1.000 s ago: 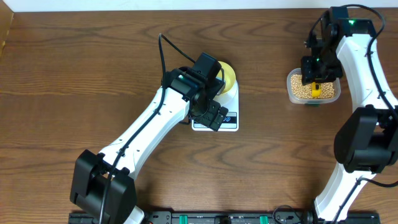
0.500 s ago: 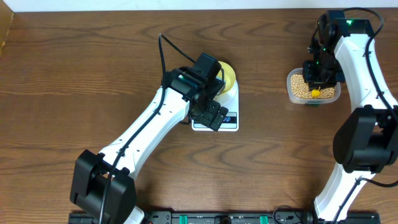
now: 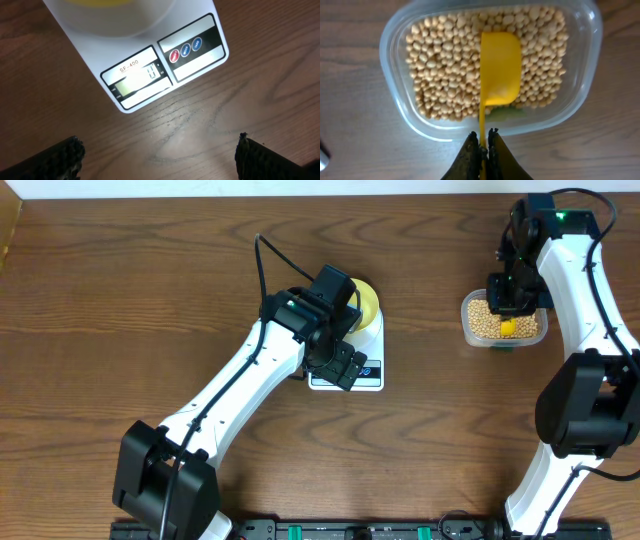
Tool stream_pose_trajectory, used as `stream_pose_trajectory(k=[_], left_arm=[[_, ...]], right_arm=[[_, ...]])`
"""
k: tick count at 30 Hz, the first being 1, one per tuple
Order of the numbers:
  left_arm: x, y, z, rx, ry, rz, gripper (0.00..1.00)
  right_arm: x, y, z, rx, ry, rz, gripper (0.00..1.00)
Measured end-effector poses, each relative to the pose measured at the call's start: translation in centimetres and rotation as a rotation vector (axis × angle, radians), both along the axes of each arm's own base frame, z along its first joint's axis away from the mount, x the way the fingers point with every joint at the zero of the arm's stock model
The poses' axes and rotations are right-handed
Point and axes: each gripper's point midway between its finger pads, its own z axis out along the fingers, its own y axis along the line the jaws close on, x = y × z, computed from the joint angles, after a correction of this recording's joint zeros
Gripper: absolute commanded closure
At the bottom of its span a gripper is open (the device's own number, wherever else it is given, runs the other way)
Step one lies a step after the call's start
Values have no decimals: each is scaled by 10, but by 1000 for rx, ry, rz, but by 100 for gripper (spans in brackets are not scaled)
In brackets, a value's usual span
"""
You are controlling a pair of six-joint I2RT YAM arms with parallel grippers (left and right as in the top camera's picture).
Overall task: Scoop item into bowl and weigh 50g on scale
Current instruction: 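Lower the right gripper and grasp the yellow scoop handle in the tub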
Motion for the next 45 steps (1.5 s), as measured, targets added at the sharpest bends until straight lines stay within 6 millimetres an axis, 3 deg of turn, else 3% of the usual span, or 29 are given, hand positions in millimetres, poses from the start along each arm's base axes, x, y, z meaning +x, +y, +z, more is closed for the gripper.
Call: stream_pose_trajectory(k=[11,20,23,27,31,39,45], left_arm=[[0,0,0,0,0,0,2],[0,0,0,0,0,0,2],[0,0,0,0,0,0,2],[0,0,0,0,0,0,2],[0,0,0,0,0,0,2],[0,0,0,0,0,0,2],[0,0,0,0,0,0,2]], right_arm=[[29,-6,3,-34,-120,-1,99],[45,-15,7,-64,-186,-2,73],[47,-17,8,-68,-196,-7,59],[38,-17,6,-61,-157,-5,48],[21,-16,3,-52,-84,-3,48],[32,-15,2,-43,-131,-6,55],[26,-15,-18,-29,-106,-9,61]])
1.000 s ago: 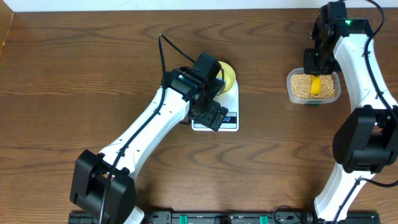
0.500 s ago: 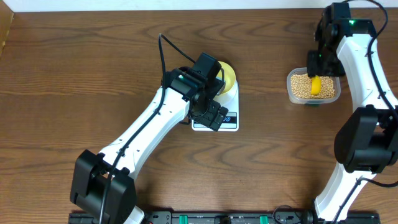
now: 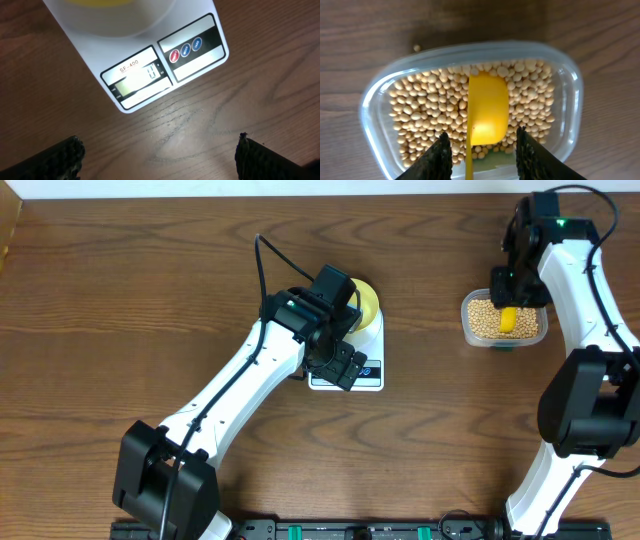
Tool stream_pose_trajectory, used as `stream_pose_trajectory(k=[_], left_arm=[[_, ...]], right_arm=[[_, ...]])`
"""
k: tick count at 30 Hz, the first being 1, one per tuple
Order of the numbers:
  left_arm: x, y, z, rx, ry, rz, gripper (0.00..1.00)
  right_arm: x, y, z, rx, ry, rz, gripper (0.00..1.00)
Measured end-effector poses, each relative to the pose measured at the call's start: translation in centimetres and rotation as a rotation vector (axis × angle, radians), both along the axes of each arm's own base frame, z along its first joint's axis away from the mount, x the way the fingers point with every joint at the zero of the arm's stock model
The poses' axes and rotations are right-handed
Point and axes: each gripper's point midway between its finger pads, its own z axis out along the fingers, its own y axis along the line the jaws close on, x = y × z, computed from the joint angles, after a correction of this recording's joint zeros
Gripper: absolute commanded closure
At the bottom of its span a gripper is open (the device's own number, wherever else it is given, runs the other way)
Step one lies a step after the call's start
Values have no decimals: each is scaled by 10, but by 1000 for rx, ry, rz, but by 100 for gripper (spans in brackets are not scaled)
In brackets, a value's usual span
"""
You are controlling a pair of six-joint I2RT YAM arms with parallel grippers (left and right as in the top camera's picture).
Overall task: Scoop item into bowl and weigh 50g on scale
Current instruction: 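Lower the right gripper and grasp the yellow scoop handle in the tub, then drag the scoop through the soybeans and lift it out full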
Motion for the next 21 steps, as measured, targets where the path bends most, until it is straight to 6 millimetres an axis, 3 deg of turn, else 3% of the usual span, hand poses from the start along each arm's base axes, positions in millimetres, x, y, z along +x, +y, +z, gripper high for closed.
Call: stream_pose_trajectory(k=[1,3,4,10,21], left_arm=[[0,0,0,0,0,0,2],[0,0,0,0,0,0,2],[0,0,0,0,0,0,2],[0,0,0,0,0,0,2],[0,0,0,0,0,0,2]], right_arm=[[-2,0,-3,3,6,-1,69],[-1,1,-7,16,5,7,96],[1,3,-7,24,-7,5,99],[10,9,-7,62,-43,15,99],[10,2,-7,103,-49,18,99]])
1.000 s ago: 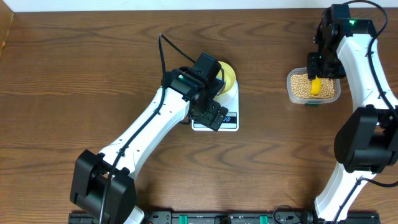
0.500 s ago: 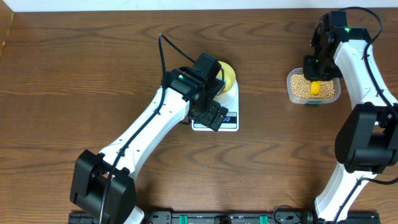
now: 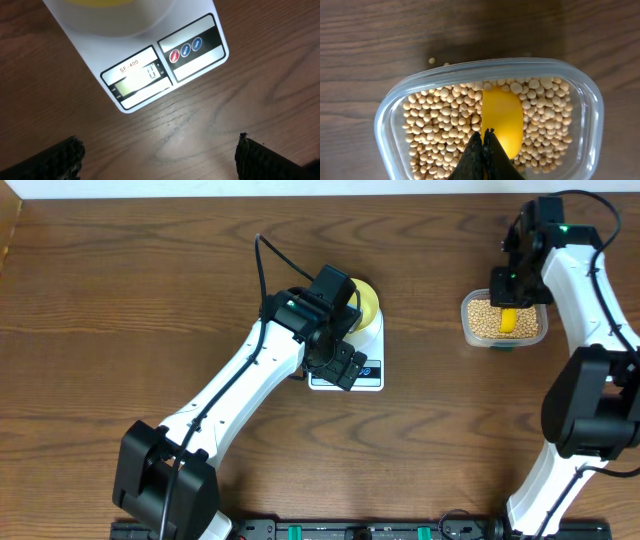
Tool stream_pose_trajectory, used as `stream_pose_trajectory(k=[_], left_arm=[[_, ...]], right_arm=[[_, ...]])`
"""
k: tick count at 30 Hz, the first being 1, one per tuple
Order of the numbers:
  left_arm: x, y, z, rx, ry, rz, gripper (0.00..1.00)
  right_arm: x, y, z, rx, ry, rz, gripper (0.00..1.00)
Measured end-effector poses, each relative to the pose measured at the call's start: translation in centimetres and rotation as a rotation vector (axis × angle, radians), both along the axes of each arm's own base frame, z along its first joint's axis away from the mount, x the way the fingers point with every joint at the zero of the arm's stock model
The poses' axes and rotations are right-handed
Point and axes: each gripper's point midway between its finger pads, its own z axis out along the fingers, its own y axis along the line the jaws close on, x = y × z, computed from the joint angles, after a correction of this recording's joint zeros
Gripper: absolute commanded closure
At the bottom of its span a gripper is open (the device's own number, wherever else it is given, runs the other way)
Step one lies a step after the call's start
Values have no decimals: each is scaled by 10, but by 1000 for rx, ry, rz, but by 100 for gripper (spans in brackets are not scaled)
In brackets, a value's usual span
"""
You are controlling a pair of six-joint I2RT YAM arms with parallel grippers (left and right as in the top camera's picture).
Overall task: Scoop item into bowl and weigh 50g on scale
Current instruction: 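Drag the scoop through the soybeans and lift it out full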
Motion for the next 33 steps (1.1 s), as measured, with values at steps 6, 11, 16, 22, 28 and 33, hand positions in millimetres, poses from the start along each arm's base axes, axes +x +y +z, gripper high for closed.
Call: stream_pose_trajectory(k=[6,11,16,22,28,33], left_arm=[[0,0,0,0,0,0,2],[0,0,0,0,0,0,2],[0,0,0,0,0,0,2],[0,0,0,0,0,0,2],[0,0,0,0,0,0,2],[0,0,0,0,0,0,2]], right_arm=[[1,0,2,155,-26,64,99],[3,-1,1,254,-62,77,99],[3,-3,0,329,-90,76,99],[2,-6,2,407,-116,69,99],[2,-6,2,448,-131,64,99],[2,-2,3,470,-136,67,99]])
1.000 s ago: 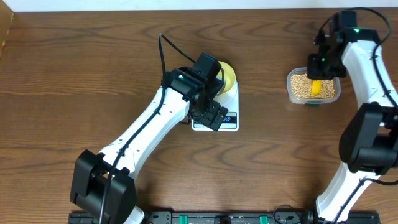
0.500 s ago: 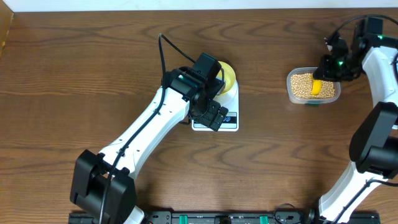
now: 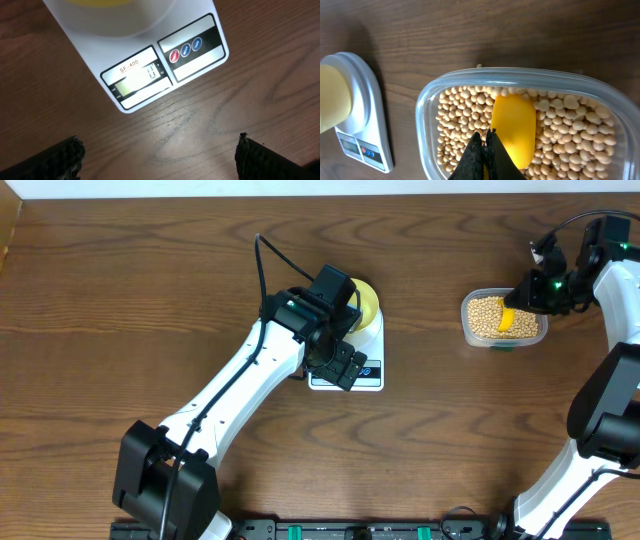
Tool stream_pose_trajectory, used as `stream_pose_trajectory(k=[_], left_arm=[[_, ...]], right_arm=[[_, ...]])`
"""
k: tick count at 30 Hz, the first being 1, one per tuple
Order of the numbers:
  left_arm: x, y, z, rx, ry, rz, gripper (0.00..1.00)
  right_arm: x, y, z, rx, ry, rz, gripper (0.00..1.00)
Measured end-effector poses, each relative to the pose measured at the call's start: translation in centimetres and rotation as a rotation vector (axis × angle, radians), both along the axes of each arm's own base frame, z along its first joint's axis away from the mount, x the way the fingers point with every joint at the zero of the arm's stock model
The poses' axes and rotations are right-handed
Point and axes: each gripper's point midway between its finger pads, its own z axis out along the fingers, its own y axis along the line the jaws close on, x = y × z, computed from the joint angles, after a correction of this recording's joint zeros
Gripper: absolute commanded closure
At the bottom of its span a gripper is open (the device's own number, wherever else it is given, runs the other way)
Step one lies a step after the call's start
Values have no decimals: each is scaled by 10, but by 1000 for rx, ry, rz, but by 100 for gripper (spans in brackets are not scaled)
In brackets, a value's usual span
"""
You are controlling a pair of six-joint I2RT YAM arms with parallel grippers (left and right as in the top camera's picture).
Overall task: Scoop item into bowl and weigh 50g on scale
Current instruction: 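Drag the scoop through the soybeans and lift it out full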
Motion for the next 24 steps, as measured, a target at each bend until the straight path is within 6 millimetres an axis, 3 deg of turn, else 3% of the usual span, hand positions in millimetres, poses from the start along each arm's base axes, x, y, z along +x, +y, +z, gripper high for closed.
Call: stream_pose_trajectory(k=[8,24], left_arm=[[0,0,0,0,0,0,2],[0,0,0,0,0,0,2]], right_arm=[[-2,9,-1,67,3,-3,99],[-5,-3,19,286,-37,-78,99]])
